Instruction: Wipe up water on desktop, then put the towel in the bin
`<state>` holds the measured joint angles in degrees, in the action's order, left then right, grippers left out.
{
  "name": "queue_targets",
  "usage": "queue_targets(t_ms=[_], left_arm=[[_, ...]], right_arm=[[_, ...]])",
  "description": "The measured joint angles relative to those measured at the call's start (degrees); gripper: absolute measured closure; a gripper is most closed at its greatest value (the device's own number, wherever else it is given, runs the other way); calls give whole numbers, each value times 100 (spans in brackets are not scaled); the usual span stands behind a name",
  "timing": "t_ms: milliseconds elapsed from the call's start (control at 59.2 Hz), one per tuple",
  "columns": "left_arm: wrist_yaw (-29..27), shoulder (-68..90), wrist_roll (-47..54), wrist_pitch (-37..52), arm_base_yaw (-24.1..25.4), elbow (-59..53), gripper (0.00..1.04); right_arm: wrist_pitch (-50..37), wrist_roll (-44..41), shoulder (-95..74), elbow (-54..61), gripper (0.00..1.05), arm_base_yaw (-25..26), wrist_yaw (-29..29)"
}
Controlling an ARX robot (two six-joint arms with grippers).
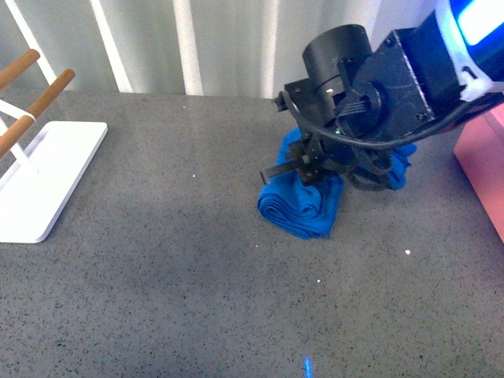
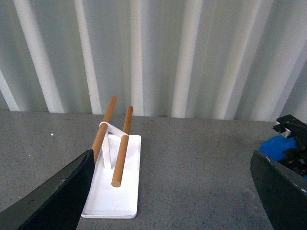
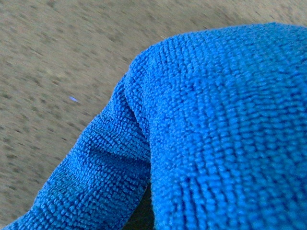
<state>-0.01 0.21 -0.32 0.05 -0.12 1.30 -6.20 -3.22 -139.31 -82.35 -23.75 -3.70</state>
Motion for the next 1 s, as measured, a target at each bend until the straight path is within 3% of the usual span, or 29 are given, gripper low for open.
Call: queue_targets(t_ms=[219, 439, 743, 878, 996], left_arm=[[0, 0, 0, -2, 0, 0, 7], [0, 0, 2, -2, 0, 0, 7], [0, 0, 2, -2, 0, 0, 7], [0, 0, 2, -2, 0, 0, 7], [0, 0, 2, -2, 0, 0, 7]], right_arm=[[-153, 66, -72, -76, 100, -568, 490], [-590, 398, 365, 780, 100, -813, 835], [-918, 321, 1818, 2699, 100, -546, 55], [-968, 68, 2623, 2855, 100, -234, -105], [-446, -136, 3386, 2577, 100, 24, -367]])
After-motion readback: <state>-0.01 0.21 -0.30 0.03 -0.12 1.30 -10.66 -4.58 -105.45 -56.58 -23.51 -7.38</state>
